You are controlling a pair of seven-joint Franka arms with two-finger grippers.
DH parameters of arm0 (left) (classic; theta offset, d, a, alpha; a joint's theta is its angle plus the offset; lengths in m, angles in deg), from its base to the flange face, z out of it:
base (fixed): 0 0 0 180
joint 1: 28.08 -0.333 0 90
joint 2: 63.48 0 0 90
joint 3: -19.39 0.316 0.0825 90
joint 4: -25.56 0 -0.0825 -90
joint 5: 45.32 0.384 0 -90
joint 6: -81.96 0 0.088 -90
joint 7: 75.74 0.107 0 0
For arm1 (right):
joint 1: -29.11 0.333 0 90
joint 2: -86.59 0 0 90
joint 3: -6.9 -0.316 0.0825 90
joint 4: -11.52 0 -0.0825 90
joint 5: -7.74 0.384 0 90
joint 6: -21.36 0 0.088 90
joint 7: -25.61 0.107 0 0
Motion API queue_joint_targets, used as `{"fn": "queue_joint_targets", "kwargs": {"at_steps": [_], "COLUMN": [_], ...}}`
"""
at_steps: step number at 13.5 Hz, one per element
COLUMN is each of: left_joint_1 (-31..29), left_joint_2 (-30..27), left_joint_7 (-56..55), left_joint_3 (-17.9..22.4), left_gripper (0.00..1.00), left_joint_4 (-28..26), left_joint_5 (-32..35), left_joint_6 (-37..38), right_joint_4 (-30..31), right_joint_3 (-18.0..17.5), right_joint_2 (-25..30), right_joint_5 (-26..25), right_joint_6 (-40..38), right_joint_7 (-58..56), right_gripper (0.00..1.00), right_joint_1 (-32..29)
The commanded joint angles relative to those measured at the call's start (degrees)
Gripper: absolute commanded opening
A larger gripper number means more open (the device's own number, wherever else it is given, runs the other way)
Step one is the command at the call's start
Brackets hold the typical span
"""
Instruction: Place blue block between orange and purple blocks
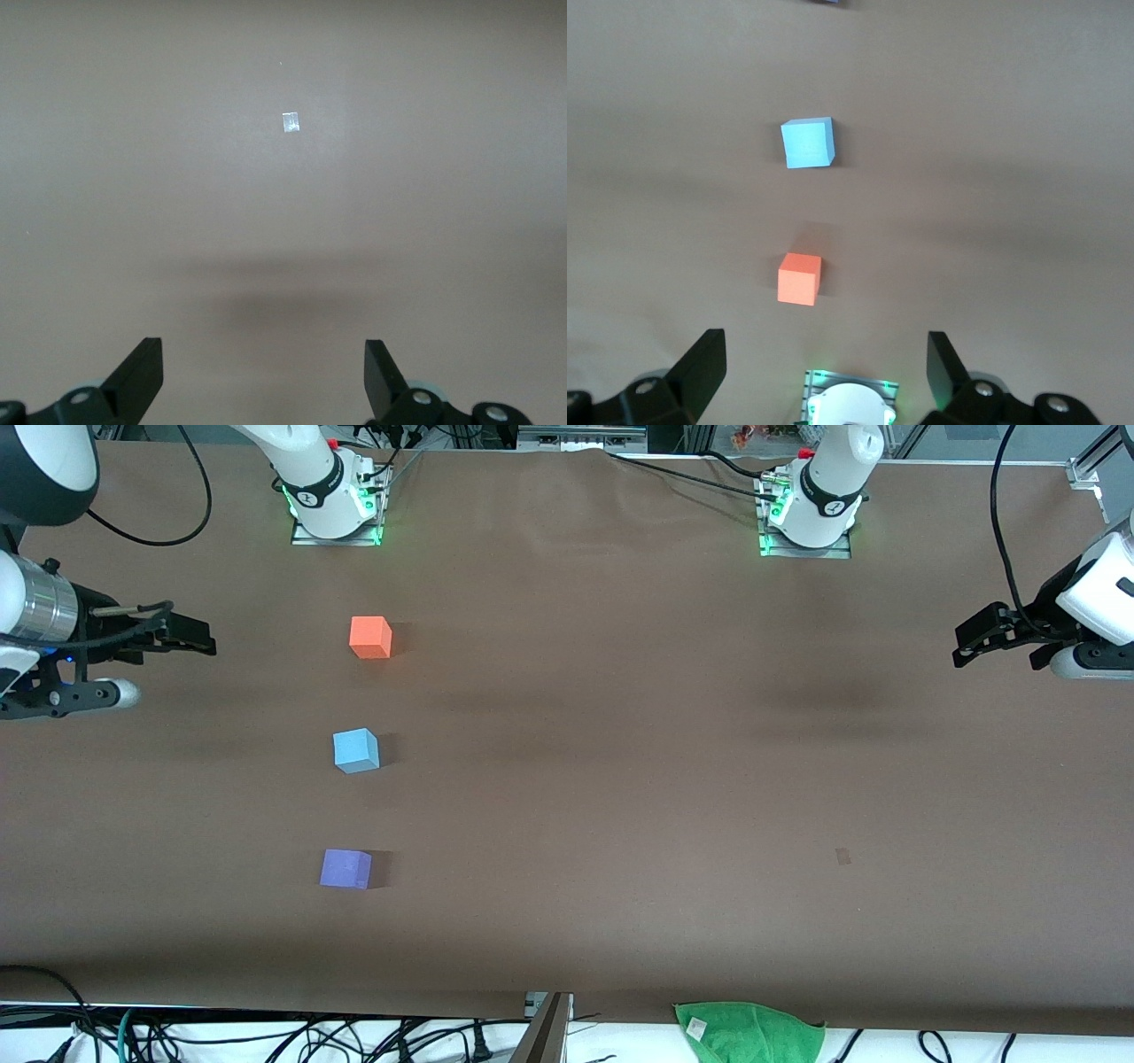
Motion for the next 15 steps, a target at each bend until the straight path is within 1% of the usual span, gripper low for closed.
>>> {"fn": "queue_joint_targets", "kwargs": {"at_steps": [1,2,4,5,6,9,15], "left_joint_1": [-0.21,-0.21,-0.21,-0.21,-0.21,-0.21,-0.21], "left_joint_2": [0.66,0.66,0.66,0.66,0.66,0.66,0.66], "left_joint_7": [0.73,0.73,0.73,0.64,0.64,0.73,0.64], "left_joint_3": [-0.18,-0.18,-0.18,-0.18,-0.27,-0.18,-0.18], "left_gripper": [1.0,1.0,1.0,1.0,1.0,1.0,1.0], "left_joint_4": [1.56,1.56,1.56,1.56,1.56,1.56,1.56], "left_joint_5": [1.2,1.2,1.2,1.2,1.2,1.2,1.2], "left_joint_6": [0.97,0.97,1.06,1.06,1.06,1.06,1.06], "right_joint_4": [10.01,11.52,11.88,12.84,14.07,14.61,14.17], "right_joint_3": [-6.1,-6.1,-6.1,-6.1,-6.19,-6.54,-7.16], "right_joint_2": [7.57,9.94,11.63,12.42,12.86,12.87,12.08], "right_joint_5": [-2.16,-2.24,-2.42,-3.03,-4.78,-6.72,-6.11], "right_joint_6": [6.22,7.64,7.22,7.47,8.95,8.97,7.74], "right_joint_7": [-0.07,-0.07,-0.33,-0.16,-0.33,-0.42,3.35], "right_gripper": [1.0,1.0,1.0,1.0,1.0,1.0,1.0], "right_joint_1": [-5.19,-6.24,-7.56,-7.48,-7.57,-7.65,-7.74]}}
